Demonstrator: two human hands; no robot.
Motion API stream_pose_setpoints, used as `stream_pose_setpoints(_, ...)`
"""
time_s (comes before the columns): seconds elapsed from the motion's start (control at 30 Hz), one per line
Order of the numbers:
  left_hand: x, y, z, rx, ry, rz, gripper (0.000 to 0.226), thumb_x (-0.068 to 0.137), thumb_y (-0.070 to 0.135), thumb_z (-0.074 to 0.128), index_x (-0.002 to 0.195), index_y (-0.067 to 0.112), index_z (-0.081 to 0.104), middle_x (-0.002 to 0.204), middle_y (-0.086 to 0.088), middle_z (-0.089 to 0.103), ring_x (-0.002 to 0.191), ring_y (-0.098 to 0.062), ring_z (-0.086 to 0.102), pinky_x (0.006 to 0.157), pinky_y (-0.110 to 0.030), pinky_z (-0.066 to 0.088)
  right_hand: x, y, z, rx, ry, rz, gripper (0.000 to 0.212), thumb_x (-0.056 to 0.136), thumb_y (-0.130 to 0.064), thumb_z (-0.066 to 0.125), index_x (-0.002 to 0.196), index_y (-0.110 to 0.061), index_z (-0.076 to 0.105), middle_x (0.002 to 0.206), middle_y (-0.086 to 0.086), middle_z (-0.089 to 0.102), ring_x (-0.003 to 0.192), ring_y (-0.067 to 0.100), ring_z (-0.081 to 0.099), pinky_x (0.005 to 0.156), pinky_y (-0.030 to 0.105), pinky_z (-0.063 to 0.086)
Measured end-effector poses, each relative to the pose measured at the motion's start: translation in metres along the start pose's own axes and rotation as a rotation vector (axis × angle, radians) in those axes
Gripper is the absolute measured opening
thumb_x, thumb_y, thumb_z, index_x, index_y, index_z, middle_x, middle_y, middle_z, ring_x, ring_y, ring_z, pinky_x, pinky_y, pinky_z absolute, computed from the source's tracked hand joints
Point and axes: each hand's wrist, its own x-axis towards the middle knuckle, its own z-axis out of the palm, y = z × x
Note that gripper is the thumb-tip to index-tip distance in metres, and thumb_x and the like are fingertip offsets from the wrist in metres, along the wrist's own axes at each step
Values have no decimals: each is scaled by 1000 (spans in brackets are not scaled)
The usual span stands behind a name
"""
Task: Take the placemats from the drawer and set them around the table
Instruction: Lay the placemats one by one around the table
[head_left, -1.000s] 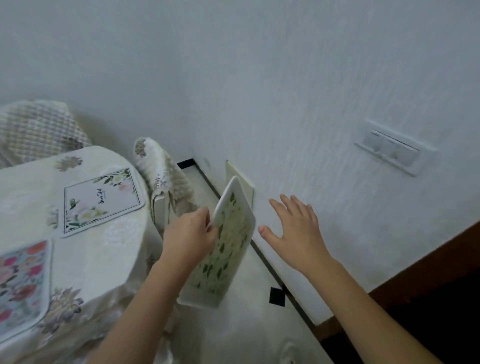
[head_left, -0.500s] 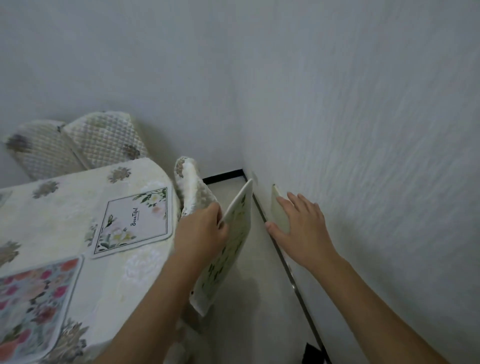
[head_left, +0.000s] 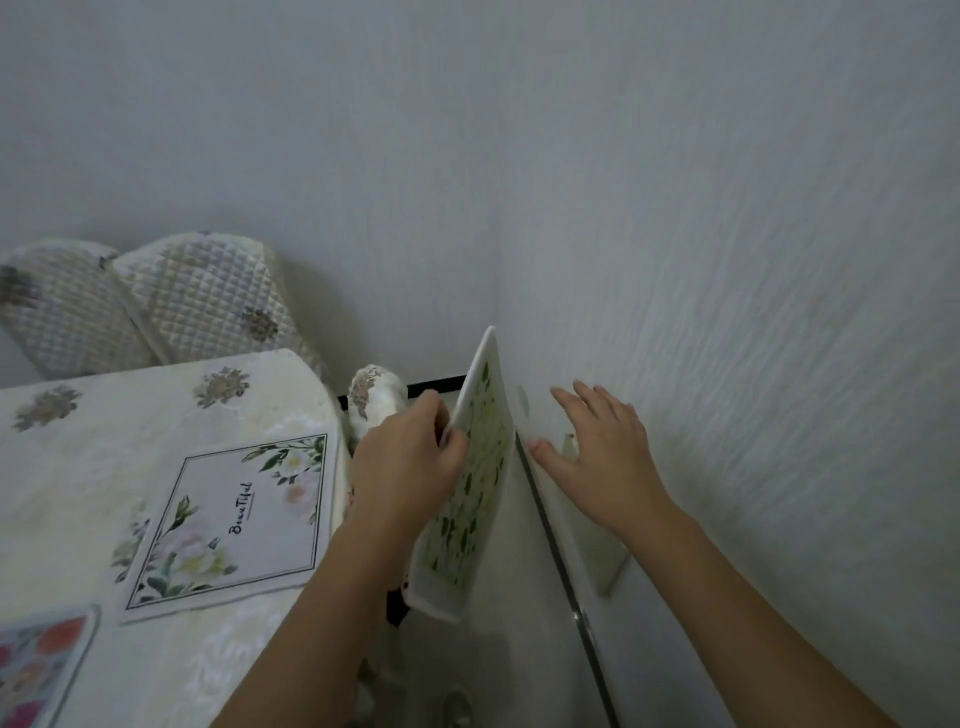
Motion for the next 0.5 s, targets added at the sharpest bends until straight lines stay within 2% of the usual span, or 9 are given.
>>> stream_pose_setpoints(0.07, 32, -13, 7, -30, 21, 1, 17, 86, 28, 59, 75, 20, 49, 56, 5, 47, 48, -8, 44, 42, -27, 29, 30, -6, 6, -19, -7, 0, 80, 85, -73, 29, 152, -29, 26, 161, 0, 19, 148, 19, 11, 121, 46, 7)
stream_pose_setpoints(0.23, 113, -46, 17, -47, 47, 2, 17, 87, 31, 59, 76, 22, 49, 58, 6, 50, 49, -10, 48, 45, -28, 39, 105, -29, 14, -20, 32, -17, 90, 77, -78, 15, 152, -29, 26, 161, -1, 20, 148, 19, 12, 121, 47, 9)
stream_pose_setpoints(0.33, 145, -64, 13, -84, 80, -3, 17, 89, 31, 59, 77, 23, 49, 59, 6, 52, 49, -13, 51, 45, -32, 44, 142, -41, 21, -8, 47, -40, 88, 79, -77, 18, 151, -28, 27, 160, 0, 22, 148, 20, 14, 121, 47, 10)
stream_pose_setpoints(0.5, 184, -108, 2, -132, 156, -103, 16, 92, 31, 58, 81, 21, 51, 64, 6, 55, 54, -12, 53, 49, -33, 47, 205, -71, 46, 2, -32, -118, 84, 81, -74, 23, 151, -28, 28, 160, 0, 23, 147, 20, 15, 121, 46, 11)
